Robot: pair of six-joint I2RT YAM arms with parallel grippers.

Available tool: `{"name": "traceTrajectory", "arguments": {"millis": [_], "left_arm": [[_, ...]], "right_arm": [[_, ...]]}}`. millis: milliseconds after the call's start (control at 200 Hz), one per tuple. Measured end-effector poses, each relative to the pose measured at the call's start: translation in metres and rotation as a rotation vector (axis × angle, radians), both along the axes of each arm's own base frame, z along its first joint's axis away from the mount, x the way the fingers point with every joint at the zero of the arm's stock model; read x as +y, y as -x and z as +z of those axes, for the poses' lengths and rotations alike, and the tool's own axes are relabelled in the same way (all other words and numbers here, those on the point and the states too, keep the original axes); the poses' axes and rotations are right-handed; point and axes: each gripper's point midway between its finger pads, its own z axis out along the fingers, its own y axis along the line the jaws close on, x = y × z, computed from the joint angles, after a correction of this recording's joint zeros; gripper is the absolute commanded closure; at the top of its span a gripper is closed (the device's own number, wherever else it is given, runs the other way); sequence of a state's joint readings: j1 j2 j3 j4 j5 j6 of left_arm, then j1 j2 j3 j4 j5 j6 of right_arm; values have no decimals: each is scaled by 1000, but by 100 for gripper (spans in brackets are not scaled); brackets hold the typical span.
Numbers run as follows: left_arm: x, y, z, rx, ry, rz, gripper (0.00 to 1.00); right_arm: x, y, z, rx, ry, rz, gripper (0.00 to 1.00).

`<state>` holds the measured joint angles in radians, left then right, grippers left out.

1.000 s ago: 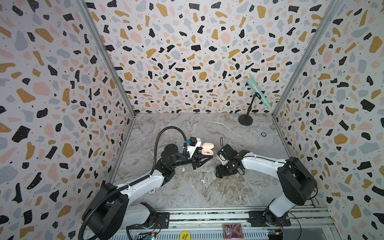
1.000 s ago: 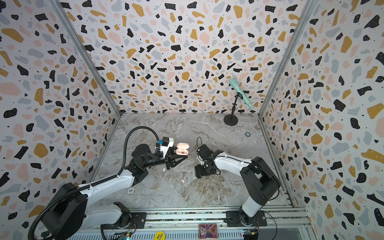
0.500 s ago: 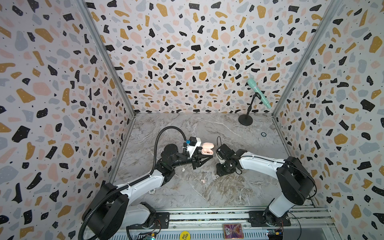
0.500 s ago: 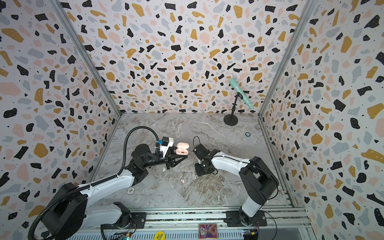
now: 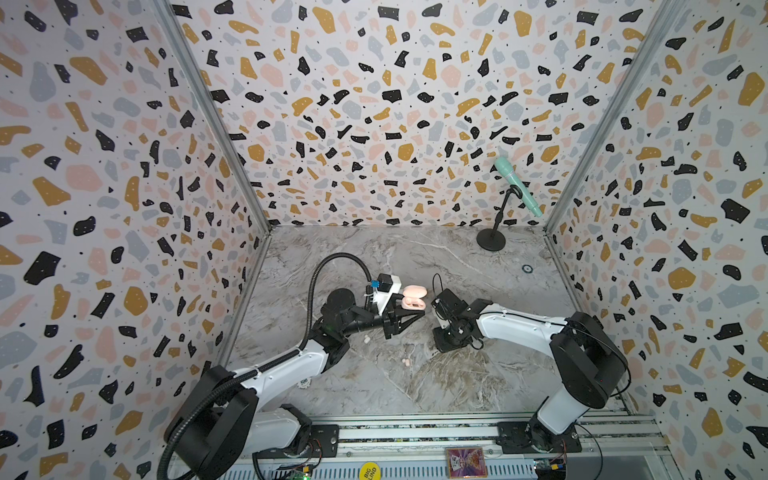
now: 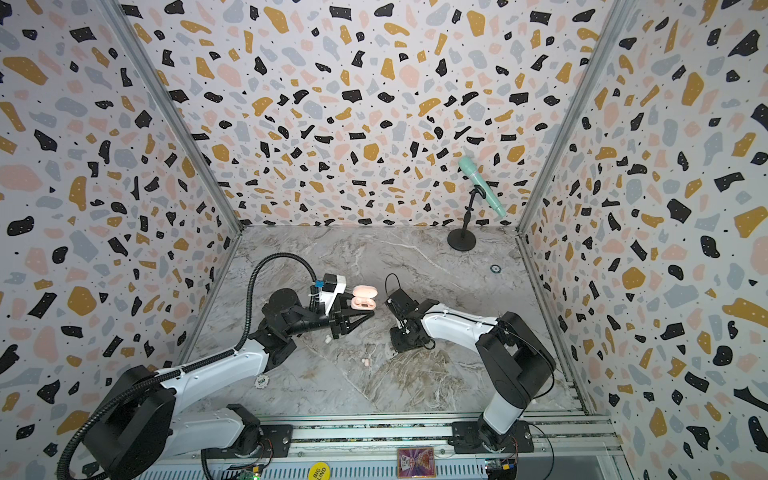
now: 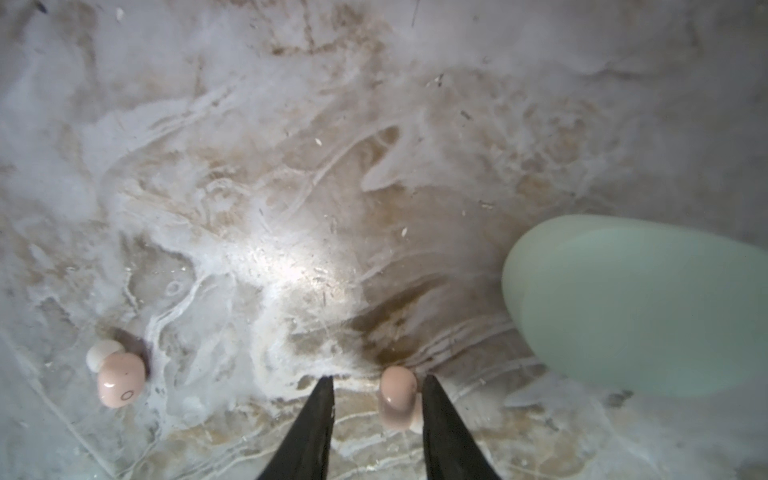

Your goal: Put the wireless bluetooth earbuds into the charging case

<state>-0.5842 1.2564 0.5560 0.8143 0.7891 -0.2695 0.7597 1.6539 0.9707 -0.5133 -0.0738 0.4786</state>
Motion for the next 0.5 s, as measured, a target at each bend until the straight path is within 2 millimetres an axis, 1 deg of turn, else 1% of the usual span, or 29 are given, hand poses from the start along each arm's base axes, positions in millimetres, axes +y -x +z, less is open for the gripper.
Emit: {"name": "traceTrajectory", "arguments": {"millis": [496], "left_arm": [[0, 0, 0, 6, 3, 1, 78]], "right_arm": [[-4, 0, -10, -10, 57, 6, 80]]}}
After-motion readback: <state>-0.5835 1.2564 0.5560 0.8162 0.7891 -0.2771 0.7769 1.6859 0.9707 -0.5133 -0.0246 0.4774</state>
